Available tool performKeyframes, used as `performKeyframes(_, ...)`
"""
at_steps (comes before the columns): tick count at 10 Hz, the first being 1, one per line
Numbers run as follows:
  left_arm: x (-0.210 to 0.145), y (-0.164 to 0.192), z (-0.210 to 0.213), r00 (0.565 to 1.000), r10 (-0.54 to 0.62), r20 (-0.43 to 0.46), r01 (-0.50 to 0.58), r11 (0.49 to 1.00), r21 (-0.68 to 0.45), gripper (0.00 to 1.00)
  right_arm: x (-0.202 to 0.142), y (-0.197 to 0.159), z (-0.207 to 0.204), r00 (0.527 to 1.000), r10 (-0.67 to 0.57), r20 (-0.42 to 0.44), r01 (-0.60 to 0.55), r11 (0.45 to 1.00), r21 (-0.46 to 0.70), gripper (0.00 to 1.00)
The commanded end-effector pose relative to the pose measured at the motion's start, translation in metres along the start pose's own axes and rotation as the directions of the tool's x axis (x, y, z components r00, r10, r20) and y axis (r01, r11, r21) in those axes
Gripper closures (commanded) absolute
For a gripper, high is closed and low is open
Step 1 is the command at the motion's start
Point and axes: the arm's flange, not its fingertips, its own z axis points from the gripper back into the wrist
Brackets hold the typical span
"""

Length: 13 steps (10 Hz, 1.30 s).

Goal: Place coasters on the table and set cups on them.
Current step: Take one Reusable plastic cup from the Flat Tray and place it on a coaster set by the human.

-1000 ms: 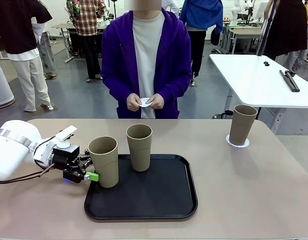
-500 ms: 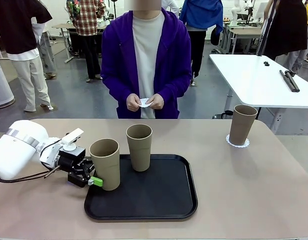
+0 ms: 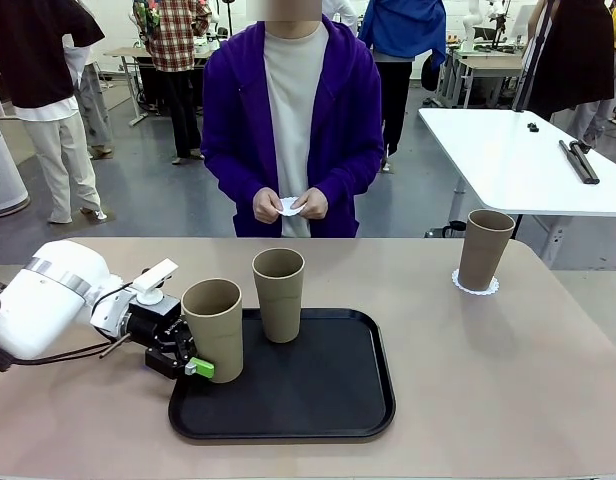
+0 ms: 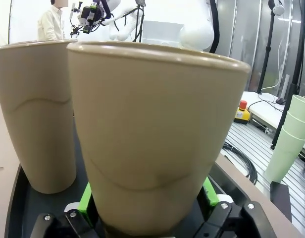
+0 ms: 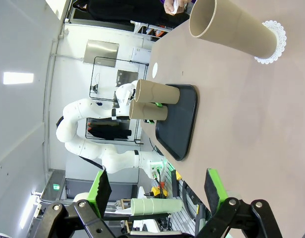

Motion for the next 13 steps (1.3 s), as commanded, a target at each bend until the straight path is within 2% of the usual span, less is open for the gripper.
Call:
performKeyframes(1, -0.005, 0.001, -0.003, 0.999, -0.052, -0.001, 0.052, 0.999, -0.01, 0.05, 0.002, 0.0, 0.001, 1.0, -0.001, 0.0, 0.001, 1.0, 0.006, 0.0)
performKeyframes(2, -0.005, 0.0, -0.003, 0.998, -0.063, 0.002, 0.063, 0.998, -0.025, 0.55, 0.002, 0.0, 0.001, 1.0, -0.001, 0.0, 0.001, 1.0, 0.006, 0.0)
performKeyframes(3, -0.004, 0.0, -0.002, 0.998, -0.062, 0.001, 0.062, 0.998, -0.028, 0.65, 0.002, 0.0, 0.001, 1.0, -0.001, 0.0, 0.001, 1.0, 0.006, 0.0)
performKeyframes(4, -0.002, -0.002, 0.0, 0.998, -0.061, 0.004, 0.062, 0.998, -0.023, 1.0, 0.002, 0.0, 0.001, 1.0, -0.001, 0.0, 0.001, 1.0, 0.006, 0.0)
performKeyframes(6, 0.006, -0.01, 0.007, 0.998, -0.063, -0.001, 0.063, 0.998, -0.008, 1.0, 0.002, 0.0, 0.001, 1.0, -0.001, 0.0, 0.001, 1.0, 0.006, 0.0)
performKeyframes(7, 0.017, -0.017, 0.013, 0.999, -0.049, -0.002, 0.049, 0.999, 0.005, 0.78, 0.002, 0.0, 0.001, 1.0, -0.001, 0.0, 0.001, 1.0, 0.006, 0.0)
performKeyframes(8, 0.034, -0.027, 0.022, 0.999, -0.042, 0.004, 0.042, 0.998, 0.043, 0.78, 0.002, 0.0, 0.001, 1.0, -0.001, 0.0, 0.001, 1.0, 0.006, 0.0)
performKeyframes(10, 0.096, -0.046, 0.042, 0.999, -0.041, -0.036, 0.045, 0.989, 0.139, 0.78, 0.002, 0.0, 0.001, 1.0, -0.001, 0.0, 0.001, 1.0, 0.006, 0.0)
performKeyframes(13, 0.19, -0.071, 0.074, 0.998, -0.049, -0.03, 0.054, 0.973, 0.225, 0.78, 0.002, 0.0, 0.001, 1.0, -0.001, 0.0, 0.001, 1.0, 0.006, 0.0)
